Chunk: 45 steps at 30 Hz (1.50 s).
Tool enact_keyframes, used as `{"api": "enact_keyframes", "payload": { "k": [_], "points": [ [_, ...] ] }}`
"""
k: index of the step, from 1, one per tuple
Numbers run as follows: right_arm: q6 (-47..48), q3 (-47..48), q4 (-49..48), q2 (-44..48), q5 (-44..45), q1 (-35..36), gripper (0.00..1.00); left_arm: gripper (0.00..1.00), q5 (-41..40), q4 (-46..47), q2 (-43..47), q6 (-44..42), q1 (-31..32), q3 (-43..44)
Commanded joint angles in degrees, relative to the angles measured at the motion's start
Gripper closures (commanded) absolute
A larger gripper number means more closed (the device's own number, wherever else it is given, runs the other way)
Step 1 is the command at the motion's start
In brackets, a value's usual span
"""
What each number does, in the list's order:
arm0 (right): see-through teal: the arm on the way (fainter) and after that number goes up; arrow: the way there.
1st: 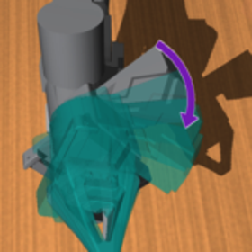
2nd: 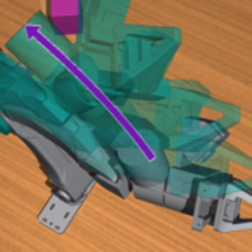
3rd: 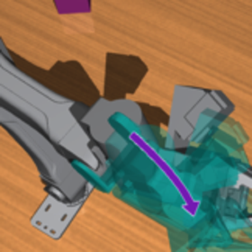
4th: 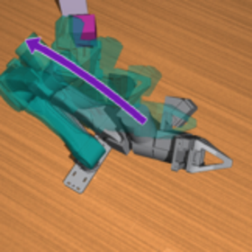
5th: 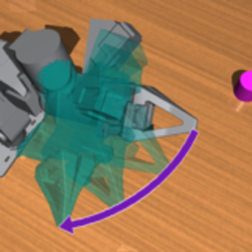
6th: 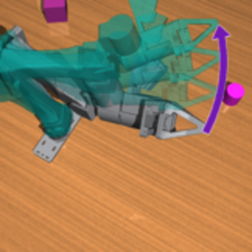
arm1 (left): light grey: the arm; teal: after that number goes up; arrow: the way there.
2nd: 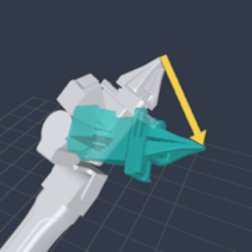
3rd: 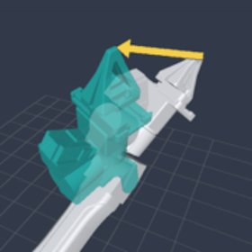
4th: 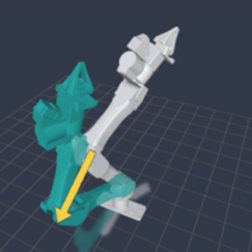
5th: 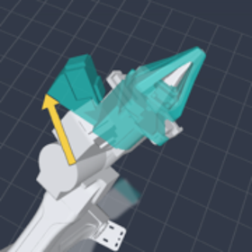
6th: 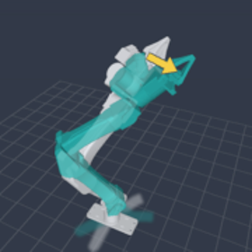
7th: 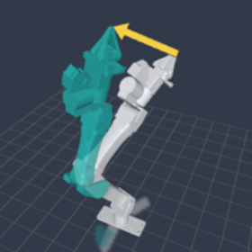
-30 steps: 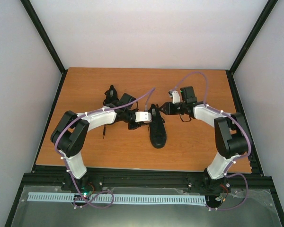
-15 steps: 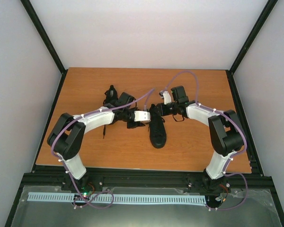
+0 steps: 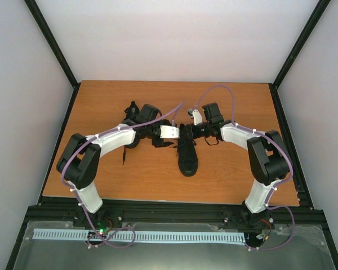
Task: Tie the shoes
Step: Tie the shoelace on the shoe.
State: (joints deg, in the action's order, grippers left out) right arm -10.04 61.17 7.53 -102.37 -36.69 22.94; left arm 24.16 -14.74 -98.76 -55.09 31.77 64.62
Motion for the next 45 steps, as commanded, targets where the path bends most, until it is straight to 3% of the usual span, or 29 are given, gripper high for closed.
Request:
{"api": "enact_keyframes", "payload": {
  "k": [1,6,10,12,16,17,25,31,37,45],
  "points": [
    [1.0,0.2,-0.5,-0.5,-0.4,0.5,0.77,0.31,3.1,3.3,-3.3,-0.2,0.2,1.3],
    [0.9,0.5,-0.3,-0.8,-0.8,0.5,0.77,0.36,2.8,6.9,-4.8,0.1,0.4,1.3],
    [1.0,0.5,-0.2,-0.9,-1.0,0.5,0.77,0.46,2.9,9.6,-5.2,2.9,0.5,1.4],
    [1.0,0.8,-0.1,-0.8,-1.0,0.5,0.77,0.57,3.6,9.3,-4.6,3.8,0.7,1.0],
    [1.0,1.1,0.3,-0.4,-1.5,0.5,0.76,0.94,3.8,8.6,-3.7,2.7,0.7,-0.7],
    [1.3,1.2,0.7,0.0,-1.8,0.5,0.75,0.99,3.1,8.7,-3.6,2.7,0.8,-0.9],
    [0.2,-6.0,-3.0,8.1,-10.9,-7.8,0.55,0.99,0.1,11.2,-3.6,2.0,0.1,-2.5],
    [-2.7,-13.3,-9.1,5.7,-16.7,-9.0,0.33,0.99,0.4,11.9,-3.4,2.2,0.0,-3.1],
    [-3.1,-15.8,-15.3,2.5,-20.3,-9.0,0.31,0.99,0.4,11.8,-2.9,1.9,0.0,-3.4],
    [-2.8,-17.2,-15.7,1.7,-19.6,-11.4,0.33,0.99,0.4,11.6,-2.5,1.4,0.0,-3.7]
  ]
}}
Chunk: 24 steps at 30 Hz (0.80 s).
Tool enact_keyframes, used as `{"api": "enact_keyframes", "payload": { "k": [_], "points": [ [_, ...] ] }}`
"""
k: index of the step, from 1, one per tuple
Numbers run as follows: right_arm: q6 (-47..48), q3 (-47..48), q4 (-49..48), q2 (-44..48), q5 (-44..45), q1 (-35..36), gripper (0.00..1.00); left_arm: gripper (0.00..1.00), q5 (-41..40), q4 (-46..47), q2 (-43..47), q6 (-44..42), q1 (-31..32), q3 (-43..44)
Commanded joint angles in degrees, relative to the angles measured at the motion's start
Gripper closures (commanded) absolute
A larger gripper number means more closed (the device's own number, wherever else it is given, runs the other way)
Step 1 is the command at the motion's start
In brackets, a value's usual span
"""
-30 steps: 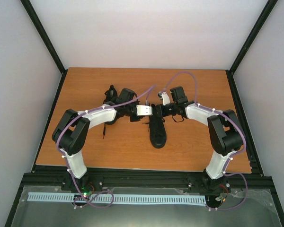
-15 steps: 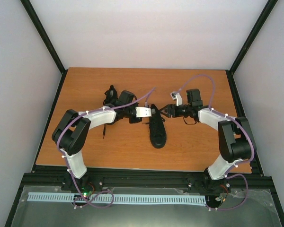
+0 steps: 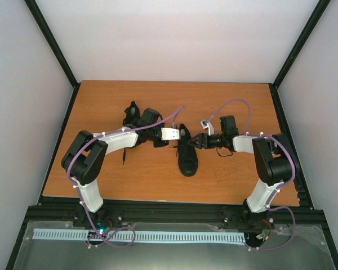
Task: Tie the shoes
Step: Tie the shoelace on the shoe.
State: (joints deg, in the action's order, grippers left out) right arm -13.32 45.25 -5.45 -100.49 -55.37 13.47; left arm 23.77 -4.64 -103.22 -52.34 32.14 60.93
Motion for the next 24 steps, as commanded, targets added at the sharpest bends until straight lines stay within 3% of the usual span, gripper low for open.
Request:
{"api": "enact_keyframes", "payload": {
  "k": [1,13,20,24],
  "points": [
    [0.3,-2.0,-3.4,0.0,-1.2,-2.6,0.33,0.99,0.8,1.5,1.9,-1.4,-0.3,0.0],
    [-3.9,-4.4,-9.5,-1.4,-6.4,-4.5,0.34,0.99,1.1,1.4,2.0,-2.0,-0.3,0.2],
    [-5.2,-3.3,-10.5,-4.8,-7.5,-4.4,0.48,0.99,1.2,1.3,2.1,-2.0,-0.3,0.3],
    [-4.8,-3.0,-9.5,-4.5,-6.8,-4.4,0.5,0.99,1.3,1.0,2.1,-2.1,-0.3,0.2]
  ]
}}
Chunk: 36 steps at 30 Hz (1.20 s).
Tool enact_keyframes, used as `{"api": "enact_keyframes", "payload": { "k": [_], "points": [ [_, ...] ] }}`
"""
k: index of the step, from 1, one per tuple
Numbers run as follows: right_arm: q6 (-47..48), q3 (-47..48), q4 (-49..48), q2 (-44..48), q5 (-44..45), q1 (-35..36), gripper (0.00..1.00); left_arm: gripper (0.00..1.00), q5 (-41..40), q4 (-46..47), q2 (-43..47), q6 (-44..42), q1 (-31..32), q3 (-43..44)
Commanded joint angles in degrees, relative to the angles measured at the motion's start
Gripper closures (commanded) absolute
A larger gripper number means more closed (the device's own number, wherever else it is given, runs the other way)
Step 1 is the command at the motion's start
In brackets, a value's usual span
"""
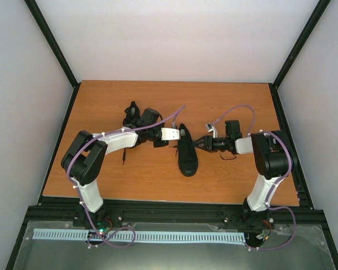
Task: Tie the shoes
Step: Tie the shoelace on the shoe.
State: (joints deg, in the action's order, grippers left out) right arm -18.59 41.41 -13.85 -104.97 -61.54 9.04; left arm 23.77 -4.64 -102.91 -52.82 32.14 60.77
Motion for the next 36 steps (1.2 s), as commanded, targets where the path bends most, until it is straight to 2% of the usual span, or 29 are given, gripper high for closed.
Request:
{"api": "enact_keyframes", "payload": {
  "k": [1,10,15,17,23,36],
  "points": [
    [0.3,0.8,-1.3,-0.1,-0.9,0.0,0.51,0.99,1.4,1.0,1.8,-1.6,-0.3,0.4],
    [1.4,2.4,0.8,-1.4,-2.3,1.0,0.6,0.99,1.2,1.0,1.9,-1.6,-0.3,0.3],
    [1.1,2.4,1.2,0.4,-1.5,1.0,0.89,0.99,0.1,0.8,1.9,-1.8,-0.3,0.2],
    [1.3,1.9,1.9,1.7,-0.7,1.0,0.97,0.99,-2.0,0.7,1.6,-1.9,-0.5,0.5],
    [4.6,0.2,9.3,6.1,3.9,1.6,0.97,0.99,-6.3,1.9,0.7,-4.8,-2.3,-0.1],
    [5.2,-1.7,14.5,10.1,8.1,3.2,0.97,0.99,-6.3,4.1,-1.2,-6.6,-3.0,-0.6]
  ]
}}
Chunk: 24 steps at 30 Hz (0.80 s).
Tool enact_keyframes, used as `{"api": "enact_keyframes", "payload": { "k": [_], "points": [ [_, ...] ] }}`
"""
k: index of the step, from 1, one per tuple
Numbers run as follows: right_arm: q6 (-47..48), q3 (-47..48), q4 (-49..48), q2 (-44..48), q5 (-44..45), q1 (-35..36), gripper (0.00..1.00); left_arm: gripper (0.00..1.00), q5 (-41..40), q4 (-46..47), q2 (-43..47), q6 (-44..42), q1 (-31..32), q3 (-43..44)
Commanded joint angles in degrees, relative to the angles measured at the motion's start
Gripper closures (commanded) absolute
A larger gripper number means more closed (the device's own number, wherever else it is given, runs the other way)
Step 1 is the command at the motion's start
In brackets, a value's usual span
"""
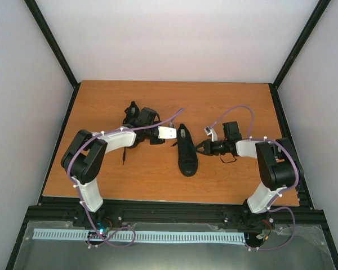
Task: Tie the shoes
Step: Tie the shoelace on the shoe.
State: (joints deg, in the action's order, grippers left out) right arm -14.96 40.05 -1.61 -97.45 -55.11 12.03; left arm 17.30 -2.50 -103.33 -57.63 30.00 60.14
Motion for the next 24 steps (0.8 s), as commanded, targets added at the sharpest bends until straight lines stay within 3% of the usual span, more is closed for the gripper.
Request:
{"api": "enact_keyframes", "payload": {
  "k": [1,15,21,22,23,24],
  "points": [
    [1.7,-0.2,2.6,2.8,1.6,0.3,0.97,0.99,0.6,2.0,-0.7,-1.7,-0.8,0.1],
    [1.5,-1.6,3.4,3.1,3.4,1.4,0.97,0.99,2.2,7.5,-3.2,-1.9,-1.2,-0.1],
    [2.0,0.6,4.7,3.1,5.5,1.4,0.97,0.98,5.1,4.3,-2.2,-3.2,-1.2,0.5],
    [2.1,1.5,5.0,3.0,5.7,1.4,0.97,0.81,6.8,1.5,-1.4,-5.2,-1.1,0.7],
    [2.4,2.5,5.3,2.8,6.0,1.4,0.97,0.53,8.6,-1.1,-0.4,-7.2,-1.1,0.8],
    [2.8,3.4,5.9,2.5,6.3,1.5,0.97,0.37,10.2,-3.6,0.7,-7.8,-1.1,0.9]
  ]
}}
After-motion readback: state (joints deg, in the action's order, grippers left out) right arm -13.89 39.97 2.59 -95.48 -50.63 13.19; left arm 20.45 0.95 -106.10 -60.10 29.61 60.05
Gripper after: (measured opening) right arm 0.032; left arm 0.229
